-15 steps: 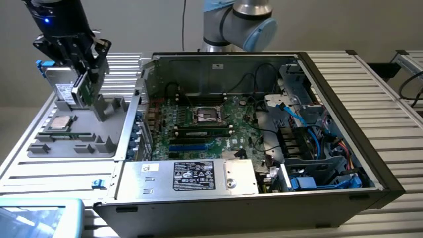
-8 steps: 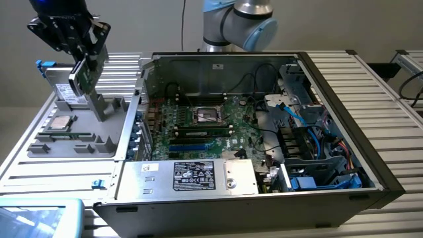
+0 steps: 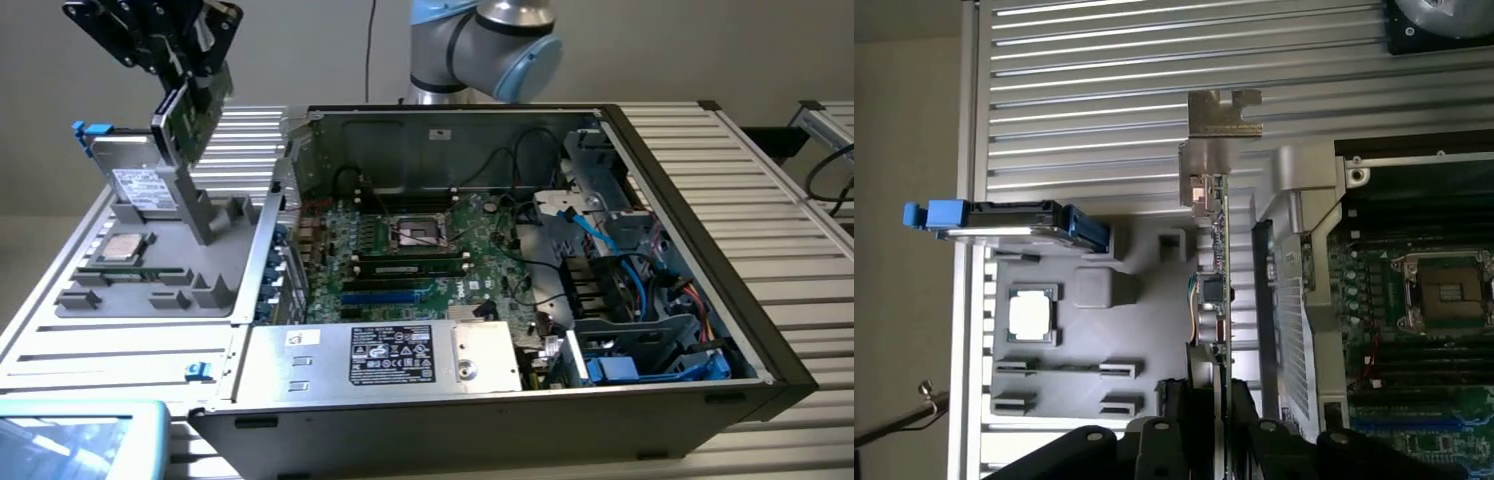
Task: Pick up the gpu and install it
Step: 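Pick up the gpu and move the gpu toward the slot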
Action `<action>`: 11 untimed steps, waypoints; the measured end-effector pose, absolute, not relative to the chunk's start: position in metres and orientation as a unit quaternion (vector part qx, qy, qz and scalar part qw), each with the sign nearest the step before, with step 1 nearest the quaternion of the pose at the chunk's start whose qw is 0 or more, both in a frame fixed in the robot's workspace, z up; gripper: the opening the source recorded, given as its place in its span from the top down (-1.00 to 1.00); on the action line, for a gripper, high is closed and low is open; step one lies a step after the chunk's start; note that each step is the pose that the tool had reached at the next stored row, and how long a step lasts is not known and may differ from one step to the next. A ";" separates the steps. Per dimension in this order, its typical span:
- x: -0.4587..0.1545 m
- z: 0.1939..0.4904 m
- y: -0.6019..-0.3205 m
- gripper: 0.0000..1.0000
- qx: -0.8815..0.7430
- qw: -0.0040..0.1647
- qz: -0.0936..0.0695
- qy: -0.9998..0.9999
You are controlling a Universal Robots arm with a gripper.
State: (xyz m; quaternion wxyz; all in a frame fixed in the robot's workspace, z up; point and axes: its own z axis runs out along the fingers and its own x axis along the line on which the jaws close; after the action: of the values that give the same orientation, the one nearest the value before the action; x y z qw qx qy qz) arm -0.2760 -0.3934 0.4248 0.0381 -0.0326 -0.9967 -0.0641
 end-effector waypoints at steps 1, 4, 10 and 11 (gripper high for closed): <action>-0.272 0.427 -0.394 0.44 -0.033 0.038 -0.064 -0.997; -0.258 0.429 -0.395 0.44 -0.033 0.038 -0.064 -0.997; -0.235 0.429 -0.396 0.44 -0.033 0.037 -0.064 -0.997; -0.231 0.429 -0.396 0.44 -0.032 0.036 -0.064 -0.997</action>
State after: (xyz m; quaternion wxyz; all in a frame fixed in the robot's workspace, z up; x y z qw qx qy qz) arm -0.2308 -0.3957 0.4294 0.0361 -0.0325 -0.9968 -0.0641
